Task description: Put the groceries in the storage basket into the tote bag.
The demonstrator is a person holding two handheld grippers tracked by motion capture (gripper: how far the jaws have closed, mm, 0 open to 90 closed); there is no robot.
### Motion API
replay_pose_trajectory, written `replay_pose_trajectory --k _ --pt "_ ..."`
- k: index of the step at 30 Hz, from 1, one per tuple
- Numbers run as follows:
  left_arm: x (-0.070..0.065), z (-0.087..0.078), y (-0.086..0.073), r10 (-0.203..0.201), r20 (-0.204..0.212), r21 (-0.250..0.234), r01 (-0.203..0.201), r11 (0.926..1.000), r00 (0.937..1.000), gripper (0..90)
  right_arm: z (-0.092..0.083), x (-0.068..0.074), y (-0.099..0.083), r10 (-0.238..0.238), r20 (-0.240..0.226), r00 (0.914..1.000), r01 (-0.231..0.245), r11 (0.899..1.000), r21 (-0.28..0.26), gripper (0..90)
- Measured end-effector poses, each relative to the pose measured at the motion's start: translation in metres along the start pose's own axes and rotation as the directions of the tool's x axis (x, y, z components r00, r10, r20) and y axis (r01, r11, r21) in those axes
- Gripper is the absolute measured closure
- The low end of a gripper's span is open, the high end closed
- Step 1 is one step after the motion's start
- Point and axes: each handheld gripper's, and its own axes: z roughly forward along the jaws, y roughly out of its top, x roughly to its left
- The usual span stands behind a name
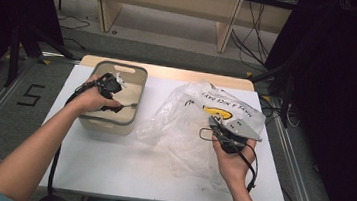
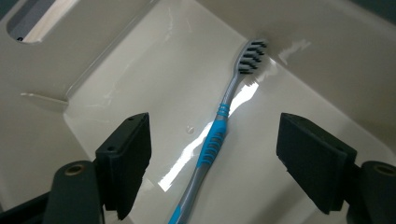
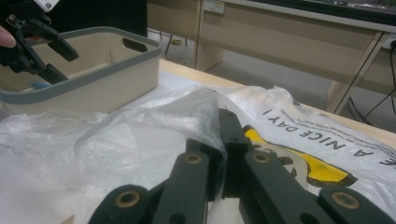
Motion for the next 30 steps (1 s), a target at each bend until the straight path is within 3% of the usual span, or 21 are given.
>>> replay_pose_trajectory --k 5,8,11,19,30 --pt "0.003 0.007 0.000 0.005 0.005 0.032 -0.005 0.9995 1.0000 26.1 0.000 0.001 0.000 -0.001 -0.001 1.0000 0.001 1.000 0.000 90.0" --pt "0.005 0.011 -0.002 -0.011 0.004 0.032 0.011 0.9994 0.9999 26.0 0.000 0.001 0.000 0.001 -0.001 1.0000 -0.001 1.000 0.003 90.0" --pt "0.008 0.013 -0.003 -0.002 -0.006 0.038 0.002 0.9993 1.0000 24.5 0.001 0.001 -0.001 -0.002 -0.001 1.0000 0.002 1.000 0.008 90.0" --pt "0.009 0.019 -0.003 -0.016 0.009 0.041 0.015 0.9990 0.9998 25.3 0.001 0.001 -0.001 -0.001 -0.004 1.0000 0.001 1.000 0.010 90.0" --pt "0.013 0.027 -0.006 0.000 0.035 0.066 -0.002 0.9978 0.9994 27.5 0.001 0.002 -0.001 -0.004 -0.004 1.0000 0.004 1.000 0.009 90.0"
